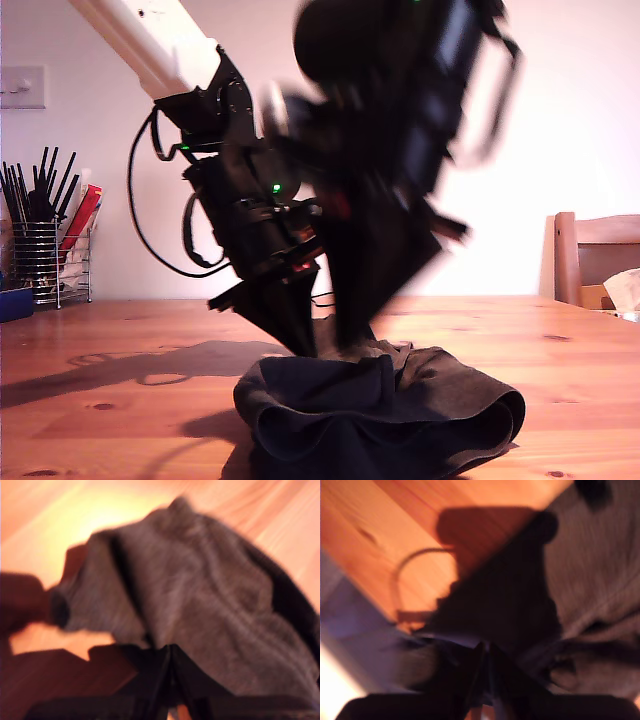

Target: Fold the underwear in front of you. After folding it, place it to the right side.

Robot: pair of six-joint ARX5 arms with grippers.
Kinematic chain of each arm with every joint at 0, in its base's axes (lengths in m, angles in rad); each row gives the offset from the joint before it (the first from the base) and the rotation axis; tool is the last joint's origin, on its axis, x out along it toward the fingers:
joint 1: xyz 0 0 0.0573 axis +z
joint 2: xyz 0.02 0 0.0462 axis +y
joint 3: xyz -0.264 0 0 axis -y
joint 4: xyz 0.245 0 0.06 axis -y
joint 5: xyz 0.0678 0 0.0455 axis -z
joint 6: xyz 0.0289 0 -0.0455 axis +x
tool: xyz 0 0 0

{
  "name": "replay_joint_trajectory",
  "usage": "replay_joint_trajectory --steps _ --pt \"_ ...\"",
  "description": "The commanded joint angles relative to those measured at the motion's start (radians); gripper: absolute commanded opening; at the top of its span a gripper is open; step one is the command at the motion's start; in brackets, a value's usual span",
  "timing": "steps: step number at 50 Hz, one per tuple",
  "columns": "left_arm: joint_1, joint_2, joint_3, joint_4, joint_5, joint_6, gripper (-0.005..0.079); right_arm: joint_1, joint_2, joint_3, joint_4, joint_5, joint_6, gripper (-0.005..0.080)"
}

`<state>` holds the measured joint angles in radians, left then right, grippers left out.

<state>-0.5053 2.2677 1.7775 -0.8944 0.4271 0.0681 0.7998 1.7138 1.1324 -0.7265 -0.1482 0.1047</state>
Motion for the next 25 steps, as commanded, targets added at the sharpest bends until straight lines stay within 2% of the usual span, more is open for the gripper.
replay_joint_trajectory --steps 1,12,25 --pt "0.006 0.05 -0.003 -0.004 0.001 0.008 -0.002 0.002 0.017 -0.028 0.031 0.014 0.019 -0.0013" --pt "0.005 0.05 -0.003 -0.002 0.004 0.011 -0.002 -0.002 0.017 -0.104 0.109 0.021 0.056 -0.0013" --pt "0.006 0.043 -0.002 -0.003 0.056 0.021 -0.002 -0.002 0.017 -0.156 0.146 0.02 0.061 -0.0013"
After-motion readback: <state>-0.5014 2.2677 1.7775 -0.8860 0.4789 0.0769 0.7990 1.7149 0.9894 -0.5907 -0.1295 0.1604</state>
